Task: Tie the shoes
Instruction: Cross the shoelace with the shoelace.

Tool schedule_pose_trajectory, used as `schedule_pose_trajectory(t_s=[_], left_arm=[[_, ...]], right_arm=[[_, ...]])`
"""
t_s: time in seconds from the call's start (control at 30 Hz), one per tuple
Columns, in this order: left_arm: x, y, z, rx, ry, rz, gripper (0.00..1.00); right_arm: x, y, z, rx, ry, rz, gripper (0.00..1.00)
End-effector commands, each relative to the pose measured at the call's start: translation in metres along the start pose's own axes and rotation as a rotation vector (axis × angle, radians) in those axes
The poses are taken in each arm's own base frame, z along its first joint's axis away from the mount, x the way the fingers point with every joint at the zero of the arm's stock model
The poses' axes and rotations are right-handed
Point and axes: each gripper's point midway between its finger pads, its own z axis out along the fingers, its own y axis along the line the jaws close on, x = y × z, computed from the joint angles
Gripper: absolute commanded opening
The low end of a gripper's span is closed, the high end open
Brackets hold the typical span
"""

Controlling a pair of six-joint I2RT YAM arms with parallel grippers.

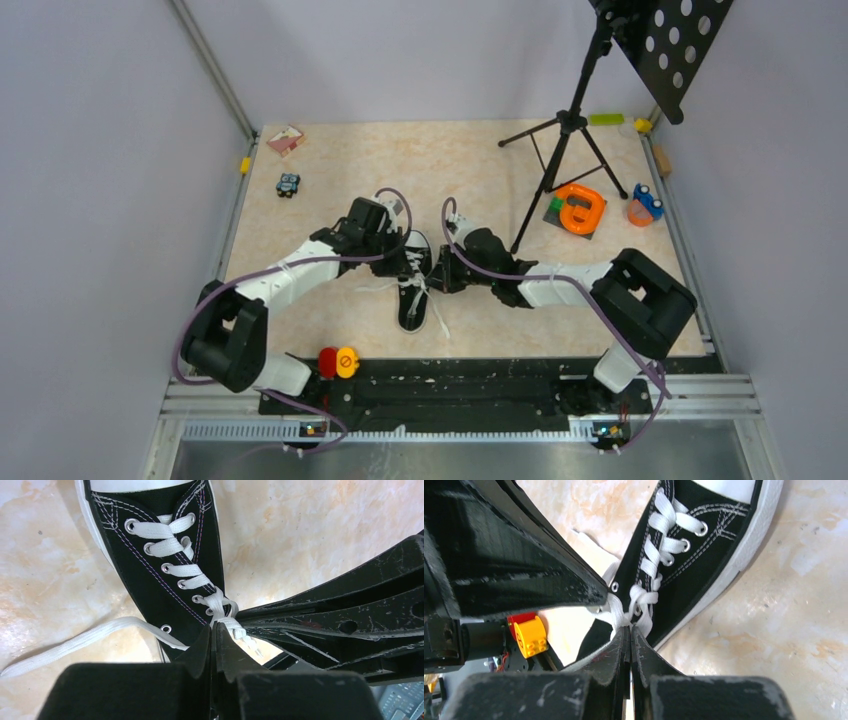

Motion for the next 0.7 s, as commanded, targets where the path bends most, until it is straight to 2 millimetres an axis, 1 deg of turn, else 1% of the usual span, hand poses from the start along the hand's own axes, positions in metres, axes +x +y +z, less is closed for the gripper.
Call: schedule_pose_trajectory(t_s=[0.0, 0.07, 0.17, 0.4, 0.53, 0.67], left_arm=[[-0.026, -0.012, -0.018, 0.015, -0.117, 0.047, 0.00], [-0.029, -0.010, -0.022, 0.015, -0.148, 0.040, 0.00], [-0.032, -0.012, -0.026, 0.046, -0.195, 0.044, 0.00], [-0.028, -0.004, -0.023, 0.042, -0.188, 0.009, 0.00], [-0.027, -0.003, -0.023, 0.047, -0.183, 0.002, 0.00], [-0.024, -0.005, -0.019, 0.066, -0.172, -0.010, 0.00]], right_arm=[[-0.010, 0.001, -0.013, 0.011, -0.056, -0.008, 0.00], [-0.009, -0.002, -0.015, 0.028, -0.053, -0.014, 0.00], [-0.012, -0.005, -0.017, 0.045, -0.073, -0.008, 0.00], [-0.019, -0.009, -0.021, 0.061, -0.126, 0.021, 0.00], [-0.027, -0.003, -0.022, 0.029, -0.154, 0.033, 0.00], [-0.029, 0.007, -0.017, -0.020, -0.142, 0.024, 0.00]])
